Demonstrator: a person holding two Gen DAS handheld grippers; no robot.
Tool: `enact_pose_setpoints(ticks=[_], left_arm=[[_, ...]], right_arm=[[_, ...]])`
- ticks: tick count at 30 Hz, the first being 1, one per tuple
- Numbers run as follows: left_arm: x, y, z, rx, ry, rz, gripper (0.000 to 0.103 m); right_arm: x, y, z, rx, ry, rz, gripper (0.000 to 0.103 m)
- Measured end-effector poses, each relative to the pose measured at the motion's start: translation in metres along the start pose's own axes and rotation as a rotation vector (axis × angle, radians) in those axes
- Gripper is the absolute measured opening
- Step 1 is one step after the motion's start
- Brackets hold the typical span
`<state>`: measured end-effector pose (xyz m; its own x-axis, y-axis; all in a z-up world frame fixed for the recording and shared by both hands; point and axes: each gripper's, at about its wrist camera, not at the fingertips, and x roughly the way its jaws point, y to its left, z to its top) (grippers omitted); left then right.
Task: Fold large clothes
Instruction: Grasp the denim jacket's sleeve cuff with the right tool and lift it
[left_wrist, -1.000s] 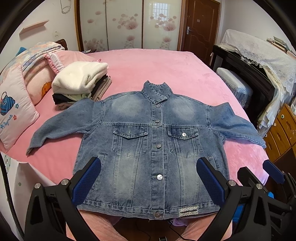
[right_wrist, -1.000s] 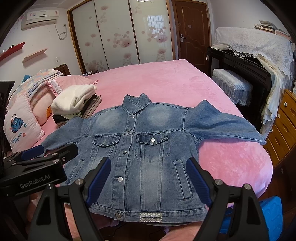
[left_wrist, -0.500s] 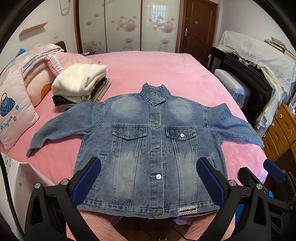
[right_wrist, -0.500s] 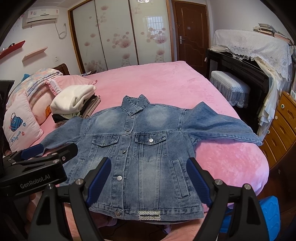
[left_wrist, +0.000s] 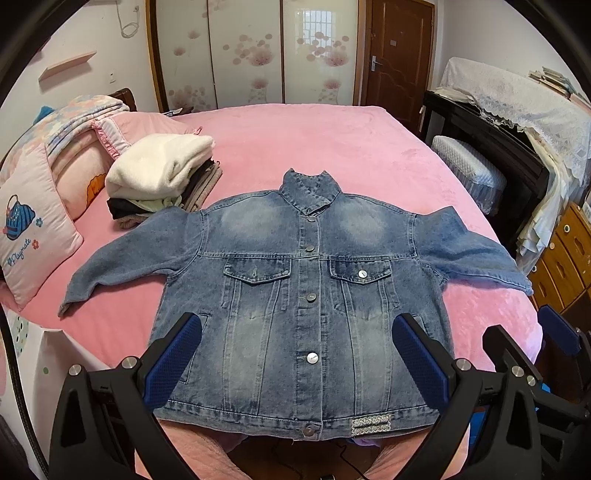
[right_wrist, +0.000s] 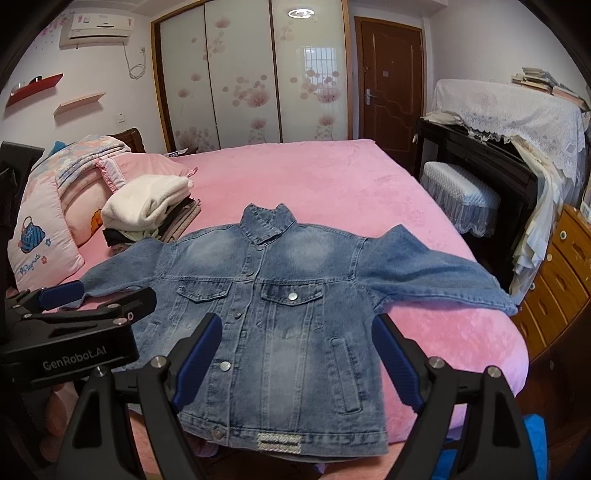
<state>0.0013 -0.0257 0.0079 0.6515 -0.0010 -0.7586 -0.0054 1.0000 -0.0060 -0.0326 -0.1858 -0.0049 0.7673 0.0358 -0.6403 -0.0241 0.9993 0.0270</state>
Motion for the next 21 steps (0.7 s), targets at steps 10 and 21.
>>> enact_pose_setpoints(ticks=[10,21], left_arm=[[0.001,-0.036,0.023,0.079,-0.063,-0.101,0.102],[0.022,-0.128,0.090,0.222,-0.142,-0.240,0.102]], right_arm=[[0.002,-0.036,0.013,0.021,-0.023,-0.005,0.085],[0.015,-0.148,0.052,0.115,-0.074,-0.212,0.084]])
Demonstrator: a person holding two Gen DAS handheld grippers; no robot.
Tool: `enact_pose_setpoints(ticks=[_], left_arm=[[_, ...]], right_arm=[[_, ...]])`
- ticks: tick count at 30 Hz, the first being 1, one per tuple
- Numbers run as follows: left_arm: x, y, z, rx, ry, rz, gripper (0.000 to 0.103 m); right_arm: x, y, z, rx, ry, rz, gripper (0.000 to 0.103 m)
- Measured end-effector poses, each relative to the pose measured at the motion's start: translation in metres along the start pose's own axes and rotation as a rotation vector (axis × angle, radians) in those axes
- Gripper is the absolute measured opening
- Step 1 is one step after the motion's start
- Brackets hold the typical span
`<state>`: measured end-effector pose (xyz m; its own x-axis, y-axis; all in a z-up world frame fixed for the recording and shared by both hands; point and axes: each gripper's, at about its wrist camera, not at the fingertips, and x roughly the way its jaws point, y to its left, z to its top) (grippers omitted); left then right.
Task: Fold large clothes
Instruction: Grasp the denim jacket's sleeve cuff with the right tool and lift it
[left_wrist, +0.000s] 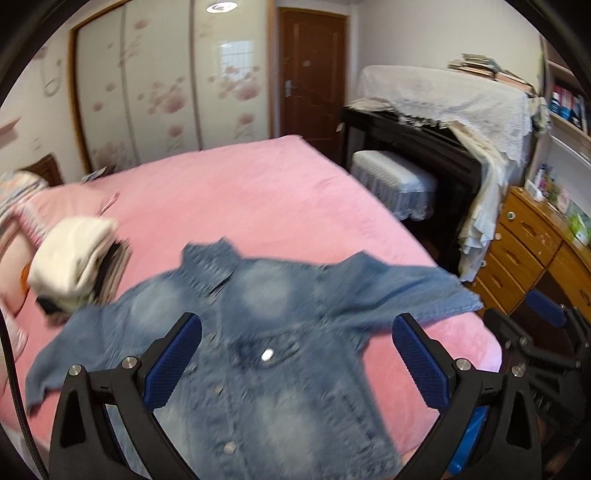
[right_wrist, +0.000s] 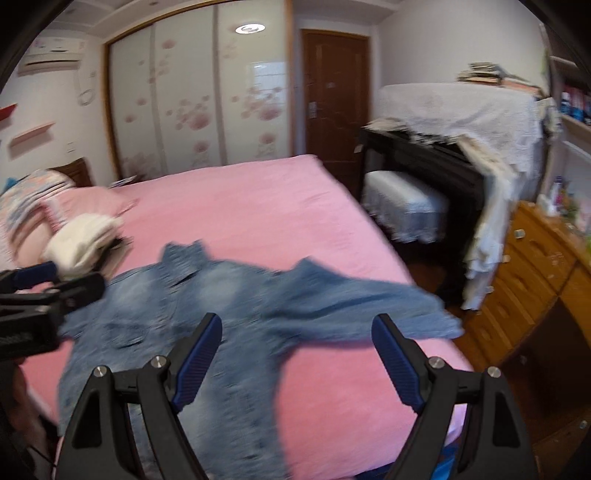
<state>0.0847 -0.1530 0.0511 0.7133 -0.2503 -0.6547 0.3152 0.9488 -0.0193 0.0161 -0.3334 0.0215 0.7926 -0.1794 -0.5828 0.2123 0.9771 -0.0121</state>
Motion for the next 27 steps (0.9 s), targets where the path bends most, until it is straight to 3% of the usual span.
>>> enact_pose_setpoints(ticks=[7,9,13,21,27], left_arm=[[0.062,-0.053,0.046,0.057,-0.034,-0.038,0.102],[0.091,-0.070,0.054,0.069,-0.033,-0.063,0.102],[0.149,-0.103,0.056,0.113,-0.042,-0.029,0.102],[0.246,-0.145,0.033,0.079,0.055,-0.084,0.102],[0.277,-0.174,0.009,0.119,0.033,-0.062,0.102]], right_arm=[[0.035,-0.083,0.030,0.112,-0.021,-0.103,0.084],[0.054,-0.107,0.033,0.151,-0.007,-0.122,0.084],[0.097,-0.150,0.030,0.223,0.058,-0.133,0.084],[0.184,-0.221,-0.017,0.428,0.243,-0.127,0.082],[0.231,-0.257,-0.063,0.637,0.375,-0.068,0.076]])
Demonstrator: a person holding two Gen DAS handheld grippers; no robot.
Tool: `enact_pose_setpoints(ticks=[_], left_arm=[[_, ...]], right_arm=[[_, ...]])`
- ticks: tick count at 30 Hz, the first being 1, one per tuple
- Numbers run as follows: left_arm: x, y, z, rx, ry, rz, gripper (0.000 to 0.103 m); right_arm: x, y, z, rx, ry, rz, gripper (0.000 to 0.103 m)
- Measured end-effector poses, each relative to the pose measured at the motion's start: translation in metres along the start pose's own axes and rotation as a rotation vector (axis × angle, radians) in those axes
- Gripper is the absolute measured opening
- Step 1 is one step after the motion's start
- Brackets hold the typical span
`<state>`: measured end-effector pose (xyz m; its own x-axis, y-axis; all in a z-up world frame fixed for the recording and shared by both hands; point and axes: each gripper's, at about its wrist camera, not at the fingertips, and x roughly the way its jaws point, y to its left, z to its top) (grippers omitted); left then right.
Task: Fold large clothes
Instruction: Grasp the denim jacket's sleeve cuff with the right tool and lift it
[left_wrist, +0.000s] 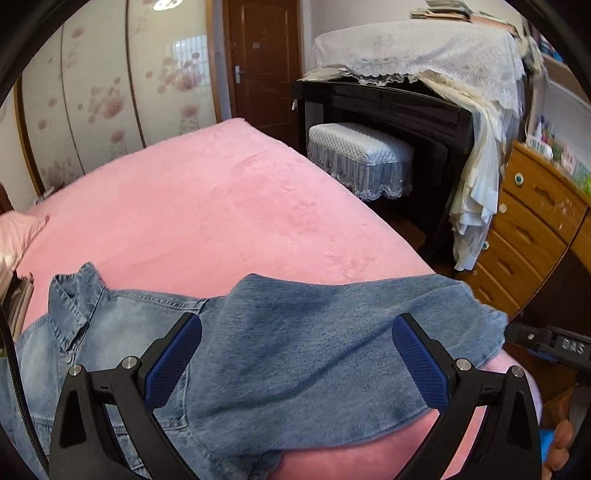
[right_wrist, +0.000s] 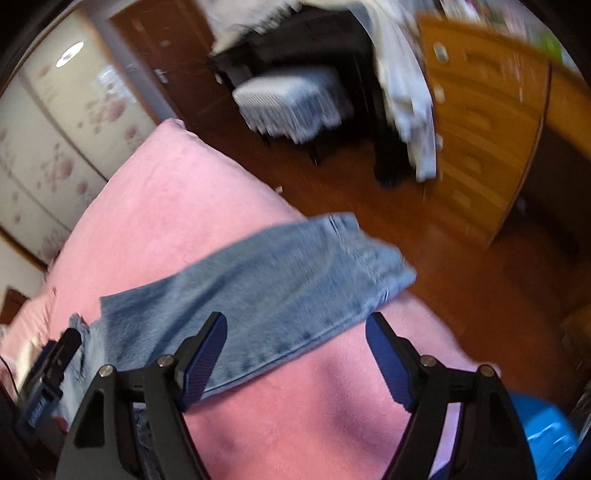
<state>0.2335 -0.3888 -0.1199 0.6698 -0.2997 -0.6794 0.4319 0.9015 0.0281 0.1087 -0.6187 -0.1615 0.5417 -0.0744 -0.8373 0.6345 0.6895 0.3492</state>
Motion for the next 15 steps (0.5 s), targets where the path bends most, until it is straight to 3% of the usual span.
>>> enact_pose_setpoints(ticks=[6,9,11,13,15], left_arm=[[0.015,-0.018,-0.011,0.053,0.035,-0.027,0.102],[0.016,-0.020,-0.012,0.064,0.060,-0.037,0.102],[0.017,-0.021,-0.014,0.077,0.078,-0.046,0.102],[0.012,-0.019,-0.014,0.086,0.077,-0.030,0.102],[0.005,-0.015,-0.014,0.089,0.065,0.000,0.102]], right_arm=[[0.050,-0.033,-0.005,0.194,0.106,0.052,0.071],[0.061,-0.041,-0.005,0.249,0.087,0.075,0.070],[0.064,-0.043,-0.004,0.275,0.053,0.073,0.063],[0.066,-0.041,-0.005,0.266,0.038,0.053,0.034],[0.061,-0.035,-0.005,0.225,0.013,0.037,0.016]])
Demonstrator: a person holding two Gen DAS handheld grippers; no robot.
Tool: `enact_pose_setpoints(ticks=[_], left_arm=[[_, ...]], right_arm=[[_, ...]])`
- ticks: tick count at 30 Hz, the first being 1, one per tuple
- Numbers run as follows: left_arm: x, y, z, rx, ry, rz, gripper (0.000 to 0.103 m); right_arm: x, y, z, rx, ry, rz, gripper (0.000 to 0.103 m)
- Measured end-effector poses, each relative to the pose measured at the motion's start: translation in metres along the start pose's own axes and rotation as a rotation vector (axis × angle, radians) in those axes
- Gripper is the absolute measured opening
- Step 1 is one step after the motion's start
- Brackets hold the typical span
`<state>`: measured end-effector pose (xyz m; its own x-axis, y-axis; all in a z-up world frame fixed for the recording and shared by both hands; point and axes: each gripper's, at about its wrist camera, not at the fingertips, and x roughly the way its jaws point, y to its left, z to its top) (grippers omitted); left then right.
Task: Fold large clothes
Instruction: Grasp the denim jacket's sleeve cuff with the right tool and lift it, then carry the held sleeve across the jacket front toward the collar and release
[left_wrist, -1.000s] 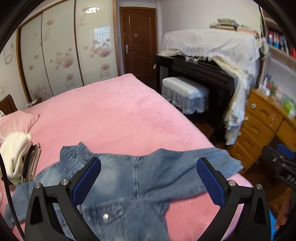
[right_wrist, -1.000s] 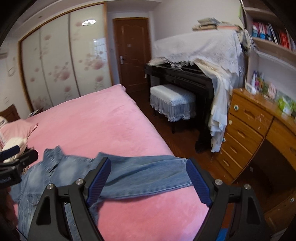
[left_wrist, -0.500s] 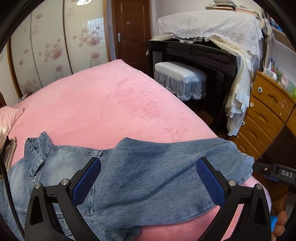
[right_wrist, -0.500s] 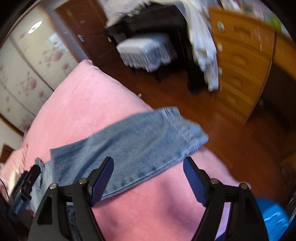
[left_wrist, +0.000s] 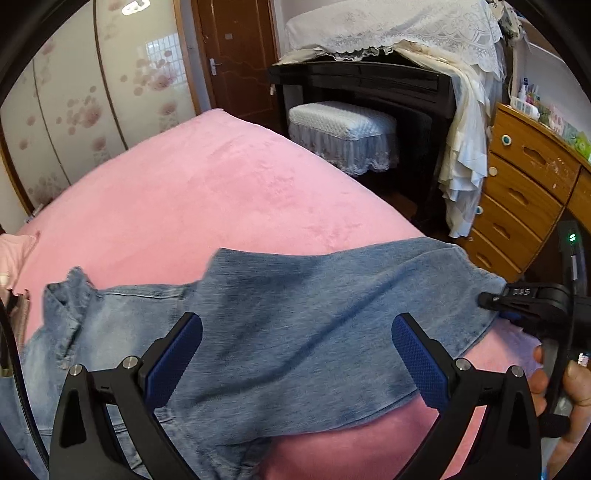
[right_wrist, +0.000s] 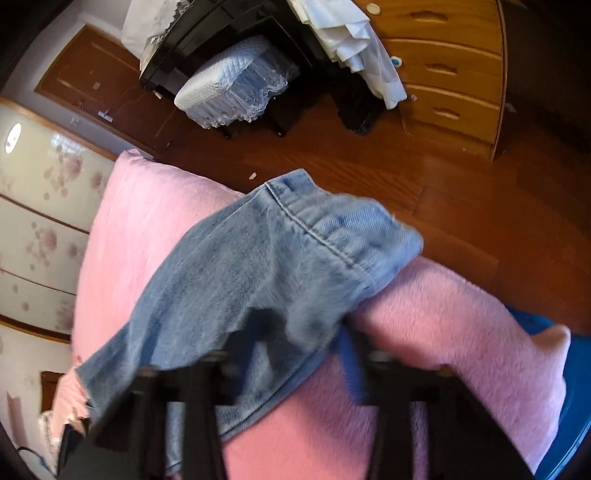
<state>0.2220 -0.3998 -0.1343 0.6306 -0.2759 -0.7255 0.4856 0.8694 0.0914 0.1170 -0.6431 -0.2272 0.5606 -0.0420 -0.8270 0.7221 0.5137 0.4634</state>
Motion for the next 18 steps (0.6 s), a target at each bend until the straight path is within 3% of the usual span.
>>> enact_pose_setpoints(ticks=[1,5,10,16,18], left_arm=[[-0.004,0.003,0.000,-0.008,-0.003,0.010,0.102],[-0.018,0.031,0.001,-0.070,0.008,-0.001,0.094],[-0.048,0.084,0.002,-0.142,0.004,0.022,0.094],[-0.096,0.163,-0.016,-0.256,-0.039,0.085,0.094],[-0.108,0.190,-0.027,-0.303,-0.047,0.108,0.094]], right_arm=[[-0.005,0.000,0.001,-0.009,-0.019,0.019,0.012],[-0.051,0.029,-0.005,-0.104,-0.166,0.110,0.010],[-0.117,0.111,-0.036,-0.359,-0.302,0.221,0.010],[-0.159,0.207,-0.090,-0.617,-0.314,0.393,0.010],[-0.161,0.245,-0.122,-0.716,-0.293,0.446,0.010]])
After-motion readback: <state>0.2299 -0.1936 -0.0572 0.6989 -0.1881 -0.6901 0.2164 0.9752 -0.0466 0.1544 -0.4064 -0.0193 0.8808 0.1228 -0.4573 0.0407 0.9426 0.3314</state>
